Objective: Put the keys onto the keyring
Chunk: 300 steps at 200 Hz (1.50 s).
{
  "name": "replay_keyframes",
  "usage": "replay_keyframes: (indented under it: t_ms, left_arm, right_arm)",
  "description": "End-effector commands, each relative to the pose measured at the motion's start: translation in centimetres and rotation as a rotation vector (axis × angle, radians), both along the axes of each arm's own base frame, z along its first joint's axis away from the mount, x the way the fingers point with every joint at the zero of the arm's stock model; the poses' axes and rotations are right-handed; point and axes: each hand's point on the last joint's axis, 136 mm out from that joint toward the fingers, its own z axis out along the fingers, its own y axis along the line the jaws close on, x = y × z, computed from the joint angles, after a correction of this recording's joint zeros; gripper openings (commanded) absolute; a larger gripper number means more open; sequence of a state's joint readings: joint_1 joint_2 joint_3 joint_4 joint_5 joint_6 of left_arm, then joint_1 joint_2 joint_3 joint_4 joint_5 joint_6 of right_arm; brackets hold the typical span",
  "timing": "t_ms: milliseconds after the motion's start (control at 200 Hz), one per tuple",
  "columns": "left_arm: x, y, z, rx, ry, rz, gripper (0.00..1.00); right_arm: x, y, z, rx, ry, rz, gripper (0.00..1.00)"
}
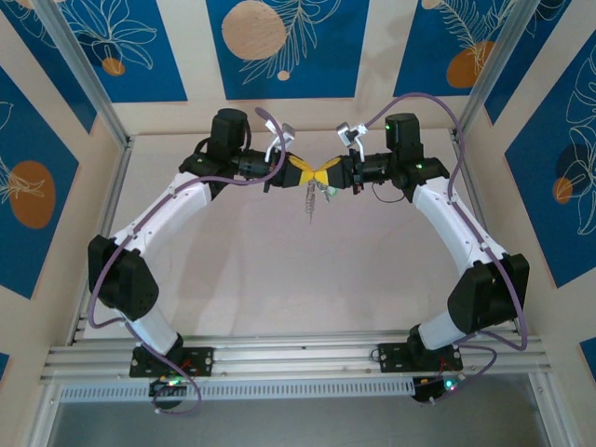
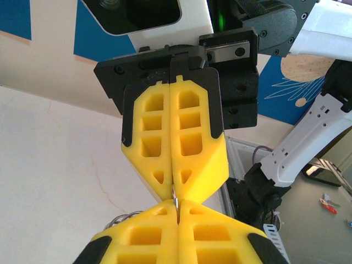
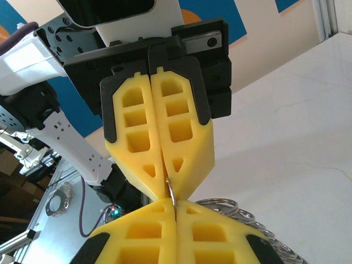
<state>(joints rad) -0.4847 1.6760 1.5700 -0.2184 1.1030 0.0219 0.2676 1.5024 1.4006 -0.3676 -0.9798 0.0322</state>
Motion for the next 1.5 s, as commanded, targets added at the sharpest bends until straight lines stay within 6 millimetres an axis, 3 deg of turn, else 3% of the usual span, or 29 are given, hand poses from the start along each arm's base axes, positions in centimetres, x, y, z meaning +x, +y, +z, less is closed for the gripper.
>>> replay_keyframes:
  t_ms: [0, 75, 255, 425, 565, 700, 1105, 1495]
  left_arm:
    - [-0.1, -0.3, 1.0, -0.015, -0.044, -0.011, 0.05]
    - [-0.1, -0.4, 1.1, -0.02, -0.051, -0.01, 0.0]
    - [-0.4, -0.7, 1.3, -0.031, -0.075, -0.016, 0.0]
    - [-0.3, -0.4, 2.0, -0.085, -0.107, 0.041, 0.0]
    - [-0.5, -0.2, 2.8, -0.145, -0.122, 0.066, 0.0]
    - [-0.7, 0.0, 3.5, -0.203, -0.128, 0.078, 0.0]
    - [-1.5, 0.5, 5.9, -0.342, -0.095, 0.072, 0.0]
    - [-1.5, -0.4, 4.9, -0.351, -0.048, 0.117, 0.0]
  right_arm:
    - [-0.8, 0.2, 1.2, 0.024, -0.027, 0.035, 0.0]
    - [-0.9, 0.1, 1.2, 0.025, -0.03, 0.035, 0.0]
    - [-0.9, -0.1, 1.6, 0.027, -0.035, 0.014, 0.0]
    - [-1.2, -2.0, 3.1, 0.047, -0.068, -0.058, 0.33]
    - [-1.8, -4.2, 3.8, 0.081, -0.085, -0.145, 0.42]
    - [-2.2, -5.1, 3.1, 0.095, -0.079, -0.228, 0.46]
    - [-1.3, -5.3, 1.6, 0.201, -0.048, -0.362, 0.49]
    - [-0.7, -3.6, 3.1, 0.244, -0.08, -0.371, 0.48]
